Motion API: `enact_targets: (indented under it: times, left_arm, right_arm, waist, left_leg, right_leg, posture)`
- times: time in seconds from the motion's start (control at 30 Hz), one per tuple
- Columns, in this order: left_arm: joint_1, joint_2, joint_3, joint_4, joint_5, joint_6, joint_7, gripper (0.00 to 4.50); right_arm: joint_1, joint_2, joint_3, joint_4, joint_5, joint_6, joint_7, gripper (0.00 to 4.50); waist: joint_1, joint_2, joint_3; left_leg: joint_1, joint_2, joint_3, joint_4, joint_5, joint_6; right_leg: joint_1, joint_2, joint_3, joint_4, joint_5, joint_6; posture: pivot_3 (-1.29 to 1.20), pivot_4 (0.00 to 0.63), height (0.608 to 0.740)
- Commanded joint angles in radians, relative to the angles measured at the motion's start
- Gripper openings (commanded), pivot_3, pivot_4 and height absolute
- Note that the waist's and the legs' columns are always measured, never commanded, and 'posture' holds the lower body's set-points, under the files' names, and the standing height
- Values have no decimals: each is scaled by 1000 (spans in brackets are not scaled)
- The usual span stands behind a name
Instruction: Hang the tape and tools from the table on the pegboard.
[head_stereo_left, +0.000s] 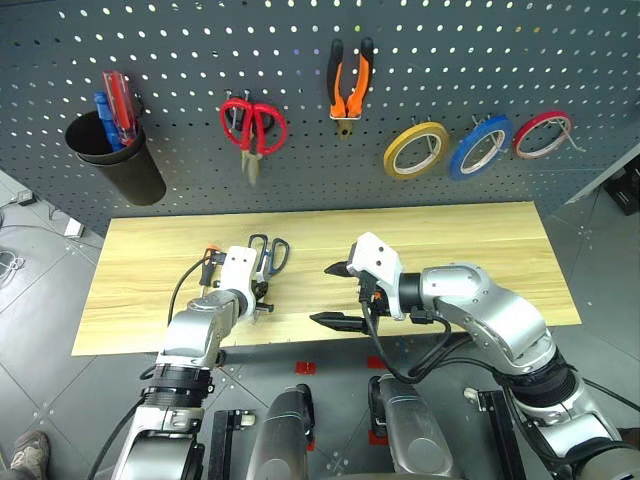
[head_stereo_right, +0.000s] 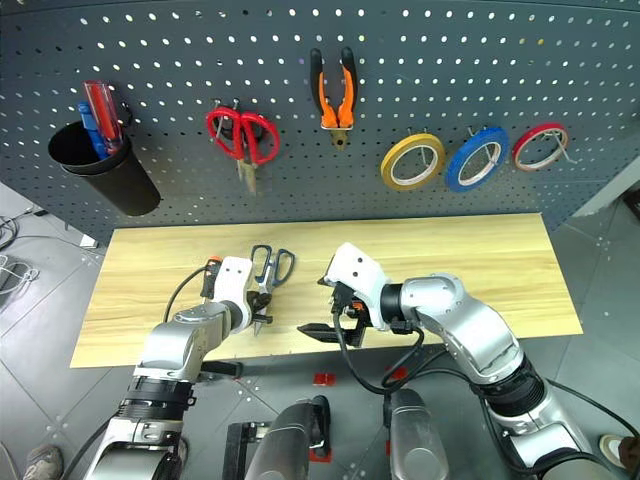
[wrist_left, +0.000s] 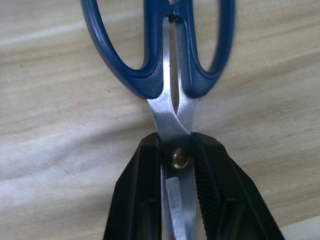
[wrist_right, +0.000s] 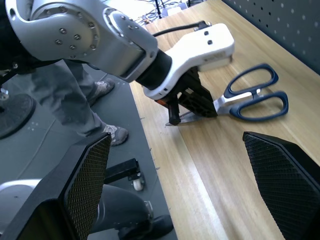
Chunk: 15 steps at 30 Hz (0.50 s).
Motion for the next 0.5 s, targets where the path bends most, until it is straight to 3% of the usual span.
enact_targets:
  times: [0.03, 0.27, 0.5]
  left_arm:
    - [92, 43, 0, -130, 18, -65, -42, 540]
    - [263, 75, 94, -452, -69, -136, -126, 512]
    - [305, 112, 172, -722, -170, -209, -218, 511]
  right_arm:
    - [-8, -15, -45, -53, 11, -10, -20, 4500]
    - [10, -10, -112, -53, -56, -265, -73, 4500]
    - [-41, 43, -280, -60, 151, -178, -60, 4500]
  waist:
    - [-3, 0, 0]
    - [-1, -1, 1]
    - [2, -1, 2]
  left_leg:
    - [0, 0, 0, 0, 0, 0]
    - [-1, 0, 0, -1, 0, 0]
    - [-1, 0, 0, -1, 0, 0]
  right_leg:
    - [0, 0, 0, 0, 0, 0]
    - [-1, -1, 0, -3, 0, 0]
    - [0, -1, 0, -4, 0, 0]
  posture:
    - [-259, 344, 740]
    - [-261, 346, 740]
    - [-255, 339, 740]
